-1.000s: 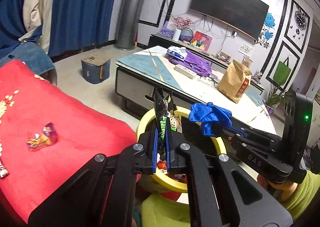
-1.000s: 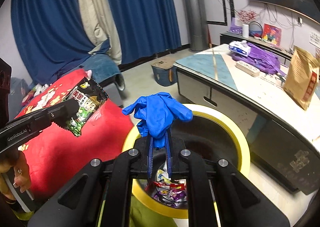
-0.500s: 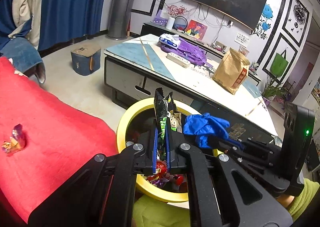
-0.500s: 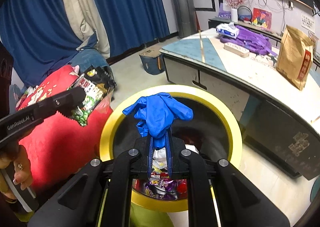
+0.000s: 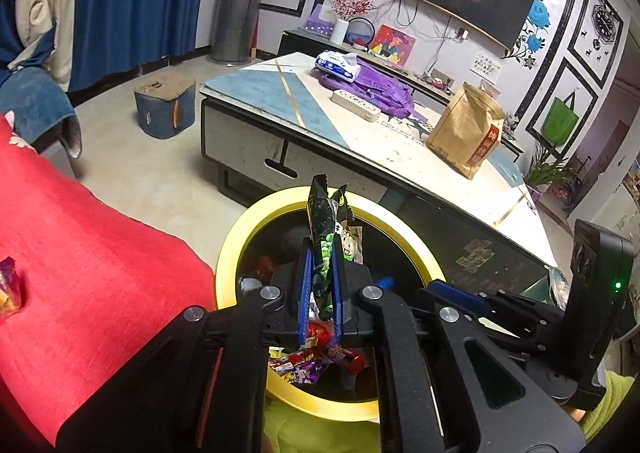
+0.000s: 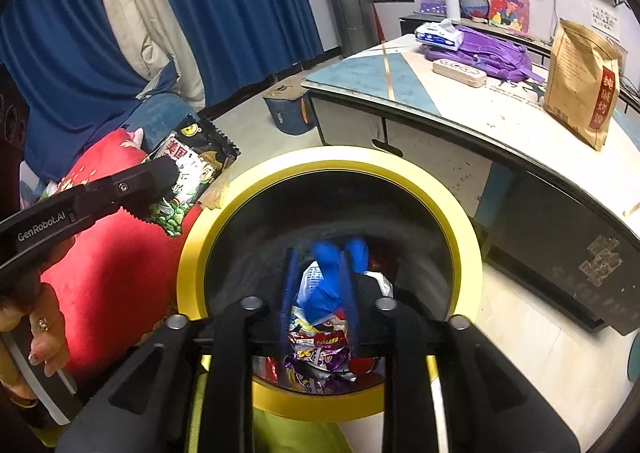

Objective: Collect trash
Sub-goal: 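Open both grippers to drop the glove and packet into the bin, then move both tools back from the bin toward the bed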

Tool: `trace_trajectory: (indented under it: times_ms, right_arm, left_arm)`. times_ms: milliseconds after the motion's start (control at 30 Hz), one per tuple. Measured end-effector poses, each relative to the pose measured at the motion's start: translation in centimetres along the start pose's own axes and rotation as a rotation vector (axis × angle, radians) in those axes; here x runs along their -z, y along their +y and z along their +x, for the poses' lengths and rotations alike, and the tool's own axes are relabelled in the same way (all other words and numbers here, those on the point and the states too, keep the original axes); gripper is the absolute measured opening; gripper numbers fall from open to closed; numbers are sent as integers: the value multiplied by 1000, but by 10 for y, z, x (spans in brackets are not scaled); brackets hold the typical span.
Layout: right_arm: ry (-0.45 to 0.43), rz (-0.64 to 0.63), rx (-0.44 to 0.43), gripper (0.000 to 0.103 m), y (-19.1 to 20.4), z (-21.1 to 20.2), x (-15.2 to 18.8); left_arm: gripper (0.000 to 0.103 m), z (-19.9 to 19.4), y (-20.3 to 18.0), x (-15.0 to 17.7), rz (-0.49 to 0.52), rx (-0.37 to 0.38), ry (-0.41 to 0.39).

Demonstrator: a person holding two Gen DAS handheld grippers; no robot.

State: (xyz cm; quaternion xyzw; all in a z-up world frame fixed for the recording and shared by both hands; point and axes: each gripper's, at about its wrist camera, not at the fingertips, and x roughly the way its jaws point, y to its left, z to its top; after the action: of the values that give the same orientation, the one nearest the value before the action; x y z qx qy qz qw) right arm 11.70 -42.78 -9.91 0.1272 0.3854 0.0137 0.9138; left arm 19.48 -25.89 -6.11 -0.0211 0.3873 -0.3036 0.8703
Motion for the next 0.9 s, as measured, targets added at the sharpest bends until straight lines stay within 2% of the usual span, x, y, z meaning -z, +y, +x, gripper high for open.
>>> trace_trajectory:
  times_ms: [67, 133, 200, 267, 333, 400, 500, 567, 600, 700, 900]
  right_arm:
    - [-5, 11, 8, 31, -3, 0, -1]
    - [-9, 18, 17, 35, -5, -1, -2]
    - [-18, 34, 31, 43, -8, -2, -2]
    - [-32, 42, 48, 47, -10, -5, -3]
    - [-53, 55, 72, 49, -13, -9, -5]
    - [-71, 69, 85, 55, -17, -13, -4]
    - [-89, 81, 94, 57, -21, -18, -5]
    - [-96, 76, 95, 58, -20, -21, -6]
    - [-101, 72, 94, 60, -18, -22, -6]
    - [-115, 51, 84, 63, -12, -25, -7]
    - [-167, -16, 30, 68, 16, -38, -13]
  left_arm:
    - [5, 2, -1, -1, -4, 2, 8]
    - [16, 3, -1, -2, -4, 1, 14]
    - [25, 2, -1, -2, -7, 1, 15]
    - [31, 1, -1, -1, -7, 4, 14]
    - [46, -1, -1, -1, -8, -3, 12]
    - [53, -3, 0, -1, -18, -8, 7]
    - [62, -8, 4, 0, -23, -29, -5]
    - [76, -16, 9, 0, -45, -41, -20]
    - [87, -21, 11, 0, -52, -47, -31]
    - [92, -39, 17, 1, -41, -101, -84]
    - [92, -76, 36, 5, -48, -214, -172]
